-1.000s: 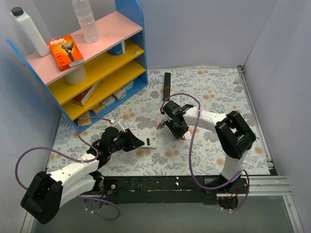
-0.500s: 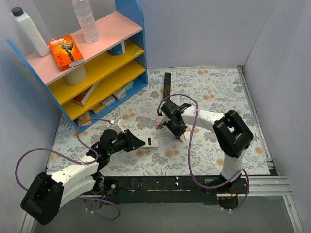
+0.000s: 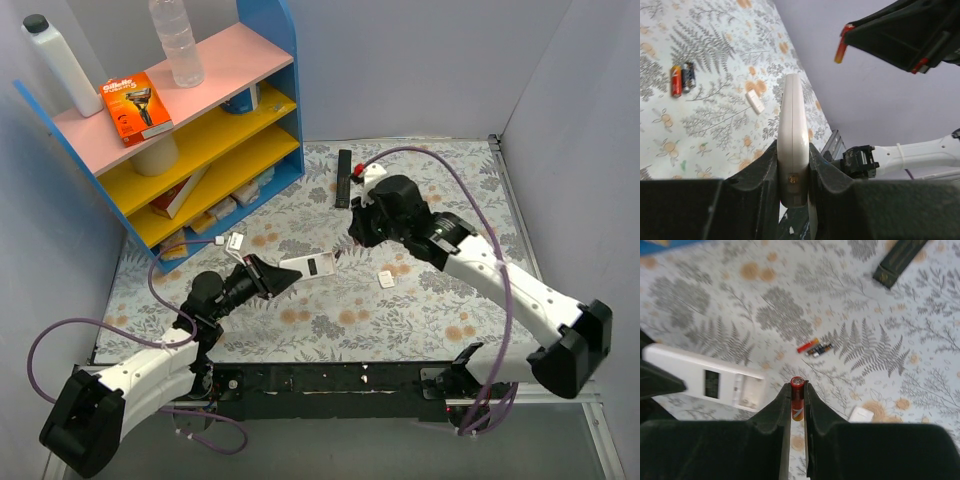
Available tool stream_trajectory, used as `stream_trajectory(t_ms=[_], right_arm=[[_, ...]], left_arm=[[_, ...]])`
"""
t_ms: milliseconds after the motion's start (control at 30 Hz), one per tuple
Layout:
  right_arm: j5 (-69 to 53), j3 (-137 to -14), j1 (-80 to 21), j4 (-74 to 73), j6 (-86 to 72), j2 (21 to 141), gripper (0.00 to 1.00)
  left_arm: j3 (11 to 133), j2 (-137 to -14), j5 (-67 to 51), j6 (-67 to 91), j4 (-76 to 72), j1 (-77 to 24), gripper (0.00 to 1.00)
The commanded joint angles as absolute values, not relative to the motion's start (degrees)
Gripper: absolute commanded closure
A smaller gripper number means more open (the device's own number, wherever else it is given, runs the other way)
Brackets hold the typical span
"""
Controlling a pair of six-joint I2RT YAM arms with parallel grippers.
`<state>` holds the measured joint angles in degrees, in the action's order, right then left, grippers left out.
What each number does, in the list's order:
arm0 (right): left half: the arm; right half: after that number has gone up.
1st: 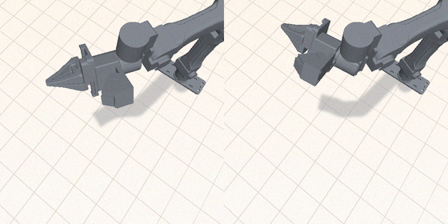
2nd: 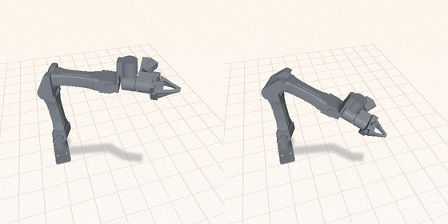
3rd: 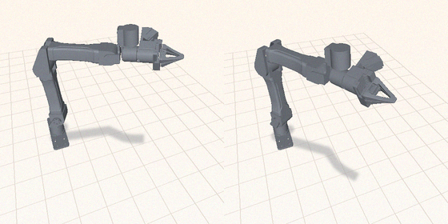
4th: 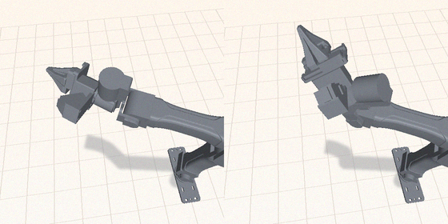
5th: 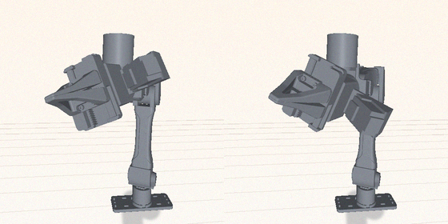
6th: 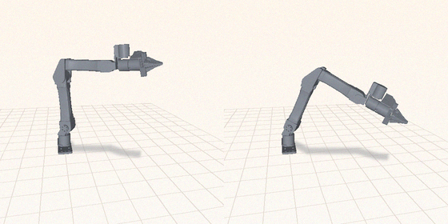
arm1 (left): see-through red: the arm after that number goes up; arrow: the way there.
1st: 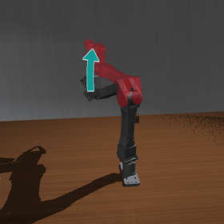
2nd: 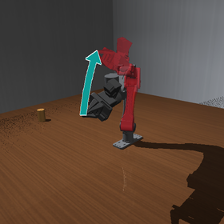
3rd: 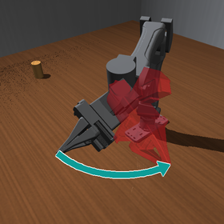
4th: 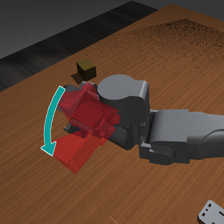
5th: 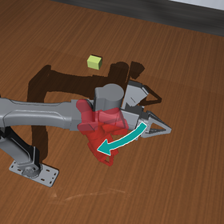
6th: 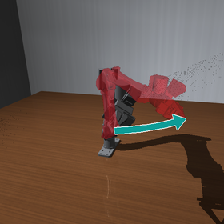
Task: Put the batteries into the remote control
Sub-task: Pick up the battery from the center of the board, then load the battery into the remote control.
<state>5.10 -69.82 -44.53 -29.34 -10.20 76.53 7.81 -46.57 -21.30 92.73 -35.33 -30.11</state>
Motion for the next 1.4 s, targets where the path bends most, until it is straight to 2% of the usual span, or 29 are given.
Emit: stream_trajectory(t_ms=[0,200,400,867,1167,1367], right_arm=[[1.6,-67.2,-45.7,-15.5,-15.9,68.9,0.99],[1.4,-62.2,-48.7,-5.8,-17.5,63.6,0.99],[4.6,-59.8,-51.4,-2.4,-17.6,61.4,0.99],[8.7,-58.4,-53.5,-0.6,-17.0,60.4,0.99],[7.8,-59.9,-54.1,-4.6,-16.8,62.1,0.98],[9.9,-61.9,-54.2,-7.7,-16.7,62.4,0.91]], left_arm=[[12.6,-48.7,-23.6,94.7,-45.3,-29.9,1.00],[16.6,-50.4,-23.9,96.1,-48.9,-29.9,1.00],[18.3,-50.8,-24.8,96.9,-50.7,-29.9,1.00],[19.6,-50.1,-25.3,97.7,-52.7,-29.9,1.00],[18.7,-49.8,-24.8,98.2,-55.0,-29.9,1.00],[18.1,-50.8,-25.1,98.8,-58.1,-29.9,1.00]])
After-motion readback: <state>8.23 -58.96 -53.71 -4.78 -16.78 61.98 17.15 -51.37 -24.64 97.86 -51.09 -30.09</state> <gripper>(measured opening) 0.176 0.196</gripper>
